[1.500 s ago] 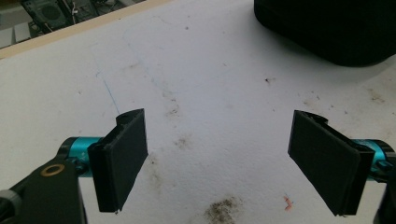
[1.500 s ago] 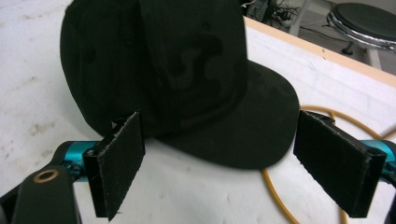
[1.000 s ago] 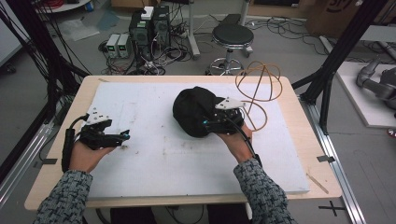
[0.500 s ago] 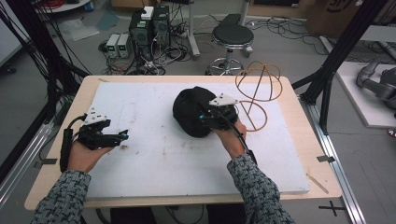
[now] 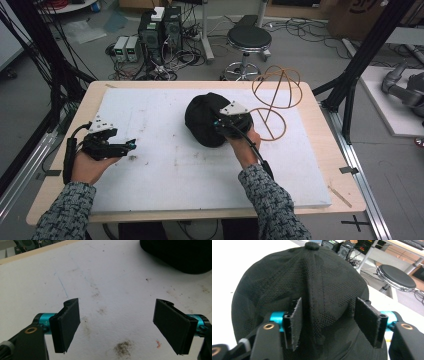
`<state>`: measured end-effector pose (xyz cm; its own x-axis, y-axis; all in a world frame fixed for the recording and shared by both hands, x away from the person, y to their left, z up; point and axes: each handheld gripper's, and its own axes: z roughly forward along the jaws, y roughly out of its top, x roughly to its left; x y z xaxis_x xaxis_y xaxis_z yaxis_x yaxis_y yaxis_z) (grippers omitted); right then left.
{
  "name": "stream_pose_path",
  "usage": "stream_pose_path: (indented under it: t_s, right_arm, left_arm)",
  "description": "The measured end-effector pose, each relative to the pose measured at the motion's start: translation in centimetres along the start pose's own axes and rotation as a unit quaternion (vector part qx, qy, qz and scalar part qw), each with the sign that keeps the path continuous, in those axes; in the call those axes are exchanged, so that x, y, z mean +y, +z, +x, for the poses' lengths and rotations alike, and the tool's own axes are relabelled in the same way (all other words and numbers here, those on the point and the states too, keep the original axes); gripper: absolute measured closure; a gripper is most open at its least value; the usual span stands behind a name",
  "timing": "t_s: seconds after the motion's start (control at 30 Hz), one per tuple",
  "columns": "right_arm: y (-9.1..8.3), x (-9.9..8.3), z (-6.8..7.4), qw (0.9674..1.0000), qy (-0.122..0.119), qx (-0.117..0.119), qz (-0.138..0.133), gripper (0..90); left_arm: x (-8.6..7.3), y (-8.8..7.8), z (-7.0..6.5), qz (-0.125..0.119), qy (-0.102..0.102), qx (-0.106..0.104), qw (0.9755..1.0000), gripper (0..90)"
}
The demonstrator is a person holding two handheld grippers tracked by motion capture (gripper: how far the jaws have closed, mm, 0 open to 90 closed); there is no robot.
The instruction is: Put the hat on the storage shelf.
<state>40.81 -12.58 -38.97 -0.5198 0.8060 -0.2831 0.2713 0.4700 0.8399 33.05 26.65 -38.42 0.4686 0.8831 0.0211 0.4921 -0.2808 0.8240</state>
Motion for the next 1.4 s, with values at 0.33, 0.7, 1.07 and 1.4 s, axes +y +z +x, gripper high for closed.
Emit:
stream_pose_path:
  t_s: [0.33,0.7,1.07,1.4]
  right_arm:
    - [0.2,0.0,1.0,0.9985,-0.041,-0.037,0.001,65.6]
    - [0.1,0.0,1.5,0.9957,-0.072,-0.057,-0.005,86.3]
    - [-1.2,0.6,1.3,0.9923,-0.070,-0.093,-0.043,89.0]
    - [-2.4,1.4,0.9,0.9898,-0.064,-0.098,-0.081,89.0]
  left_arm:
    - [-0.3,-0.1,0.4,0.001,-0.006,0.002,1.0000,22.1]
    - [-0.6,-0.2,0.5,0.002,-0.008,0.003,1.0000,22.3]
    - [-0.6,-0.4,0.6,-0.001,-0.010,0.007,0.9999,22.4]
    - [-0.4,-0.4,0.4,-0.001,-0.007,0.008,0.9999,22.5]
